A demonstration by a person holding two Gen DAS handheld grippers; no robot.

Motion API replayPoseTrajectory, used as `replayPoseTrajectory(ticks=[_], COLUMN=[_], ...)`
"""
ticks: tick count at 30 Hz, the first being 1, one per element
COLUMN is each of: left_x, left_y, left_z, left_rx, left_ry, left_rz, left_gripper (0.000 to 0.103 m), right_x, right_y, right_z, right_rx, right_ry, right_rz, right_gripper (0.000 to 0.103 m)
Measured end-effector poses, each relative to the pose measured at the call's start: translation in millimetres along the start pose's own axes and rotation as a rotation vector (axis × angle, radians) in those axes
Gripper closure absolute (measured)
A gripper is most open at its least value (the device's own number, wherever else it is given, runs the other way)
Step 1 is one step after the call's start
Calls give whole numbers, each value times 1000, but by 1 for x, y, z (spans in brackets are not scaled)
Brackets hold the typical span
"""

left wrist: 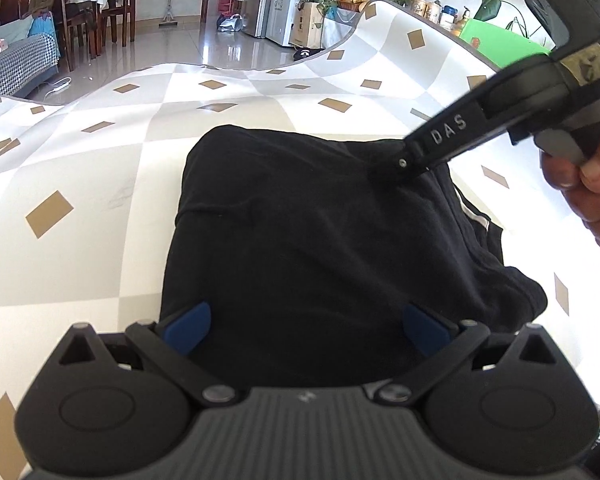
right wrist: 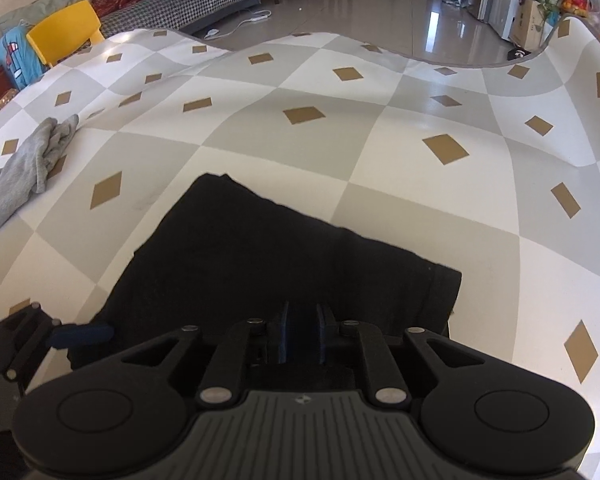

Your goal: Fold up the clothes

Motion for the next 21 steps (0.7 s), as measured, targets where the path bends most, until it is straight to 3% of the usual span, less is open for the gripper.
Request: replayPoseTrajectory(ticks=[9, 21], left_x=[-2, 3], left_y=[-2, -7], left_z=[0, -9], left_rx=[4, 21], left_ry=[22, 45], left_rz=[23, 17], left_gripper=[0, 0], right_x=[-7, -6], right_y=[-23, -38], right_z=[-7, -11], right_rx=[43, 56], right_ry=[-77, -38], right_rz=[-39, -33], right_gripper=[90, 78])
Point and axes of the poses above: each gripper's, at about its wrist camera, not at the fingertips, and z roughly the way its jaws point, x to its left, y to its top, the point moved 2 cm from there along z, roughly the way its jaws point, and after that the axes turned 11 degrees about -x, right-handed, at the moved point
